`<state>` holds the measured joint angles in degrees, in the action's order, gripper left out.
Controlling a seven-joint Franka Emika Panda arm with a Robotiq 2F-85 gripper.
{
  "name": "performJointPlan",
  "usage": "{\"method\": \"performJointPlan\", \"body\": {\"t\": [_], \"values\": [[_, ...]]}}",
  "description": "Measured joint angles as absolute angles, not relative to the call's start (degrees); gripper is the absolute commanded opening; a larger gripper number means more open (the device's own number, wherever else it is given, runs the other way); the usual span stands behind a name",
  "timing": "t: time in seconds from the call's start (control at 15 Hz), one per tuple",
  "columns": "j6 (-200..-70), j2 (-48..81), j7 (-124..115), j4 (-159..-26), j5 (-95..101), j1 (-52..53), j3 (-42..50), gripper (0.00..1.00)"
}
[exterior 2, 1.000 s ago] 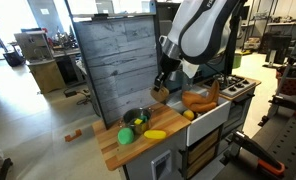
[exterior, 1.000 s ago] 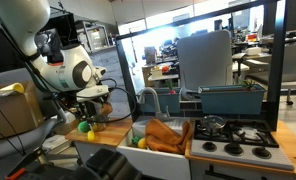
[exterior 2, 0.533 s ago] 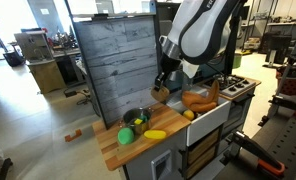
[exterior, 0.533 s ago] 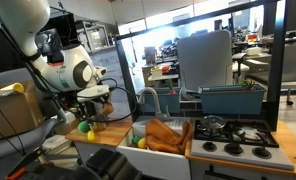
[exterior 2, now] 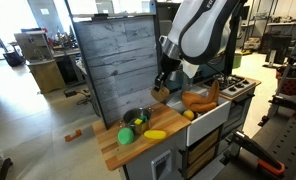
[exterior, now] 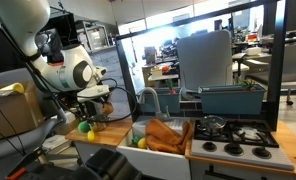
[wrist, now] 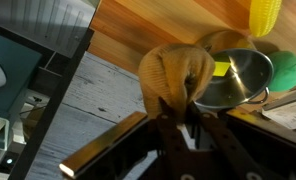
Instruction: Pick up the potato plush toy from the sink and put it in the pot
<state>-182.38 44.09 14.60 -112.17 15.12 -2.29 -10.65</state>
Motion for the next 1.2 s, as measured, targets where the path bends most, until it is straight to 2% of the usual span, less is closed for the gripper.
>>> {"method": "performJointPlan", "body": {"t": [0.07, 0.13, 0.47, 0.67, 0.87, 1.2], "values": [[-182.38, 44.09, 14.6, -112.17, 15.12, -2.29, -10.65, 0.18], [-182.38, 44.09, 14.6, -112.17, 15.12, -2.29, -10.65, 0.05], [-182.1, 44.45, 14.81, -112.04, 15.25, -1.28, -10.69, 0.05], [-181.36, 45.83, 14.82, -110.4, 15.4, 4.76, -8.85, 0.05], [-181.41, 47.99, 12.15, -106.71, 15.88, 17.55, -0.39, 0.05], [-181.39, 56.94, 3.77, -96.86, 15.11, 37.7, 20.59, 0.05]]}}
